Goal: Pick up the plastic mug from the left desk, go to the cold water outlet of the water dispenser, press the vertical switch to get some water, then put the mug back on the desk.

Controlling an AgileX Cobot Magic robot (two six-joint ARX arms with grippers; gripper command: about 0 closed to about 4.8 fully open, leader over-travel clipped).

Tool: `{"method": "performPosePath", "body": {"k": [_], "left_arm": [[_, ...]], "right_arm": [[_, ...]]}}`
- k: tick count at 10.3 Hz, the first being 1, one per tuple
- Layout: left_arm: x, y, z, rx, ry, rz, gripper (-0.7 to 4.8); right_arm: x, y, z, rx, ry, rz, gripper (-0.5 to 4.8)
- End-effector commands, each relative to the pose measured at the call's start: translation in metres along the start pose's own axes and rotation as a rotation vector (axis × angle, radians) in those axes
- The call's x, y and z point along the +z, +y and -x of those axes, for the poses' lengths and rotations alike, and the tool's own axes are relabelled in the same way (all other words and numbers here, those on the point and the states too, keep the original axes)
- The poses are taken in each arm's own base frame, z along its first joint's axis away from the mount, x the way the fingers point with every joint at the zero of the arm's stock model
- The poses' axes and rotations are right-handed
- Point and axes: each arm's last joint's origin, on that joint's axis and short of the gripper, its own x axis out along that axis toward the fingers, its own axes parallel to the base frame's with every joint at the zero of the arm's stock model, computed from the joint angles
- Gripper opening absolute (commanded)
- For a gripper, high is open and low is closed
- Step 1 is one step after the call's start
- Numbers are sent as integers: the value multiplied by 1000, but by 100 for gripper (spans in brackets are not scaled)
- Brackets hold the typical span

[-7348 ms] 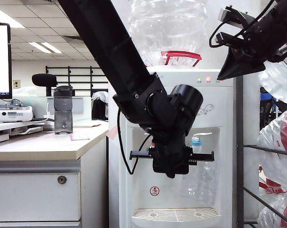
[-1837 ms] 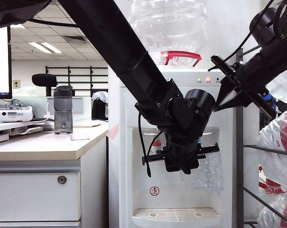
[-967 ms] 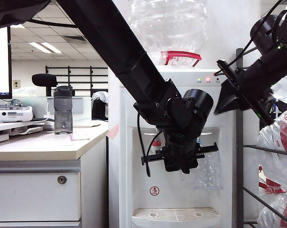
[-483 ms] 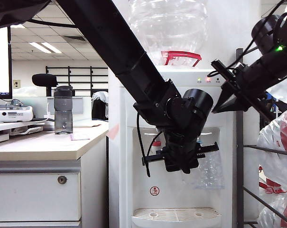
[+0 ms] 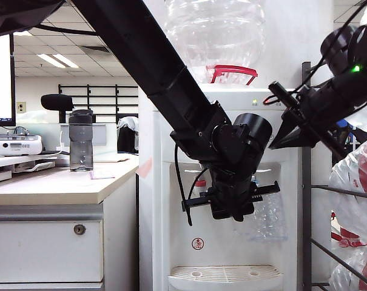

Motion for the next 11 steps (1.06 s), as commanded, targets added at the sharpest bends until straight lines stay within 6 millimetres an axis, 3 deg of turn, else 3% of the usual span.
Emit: {"method": "performPosePath", "body": {"k": [1,7,11], "left_arm": [[11,-1,0,-44,-20,25,-7],[14,-4,0,-83,-46,29,-7],[15,-4,1,-89,-44,31,-7]], "right_arm": [[0,-1,-2,76,56,4,-5],[0,-8,-5,4,23,-81,-5],[-9,-25,-23,54,109,-84,-5]]}}
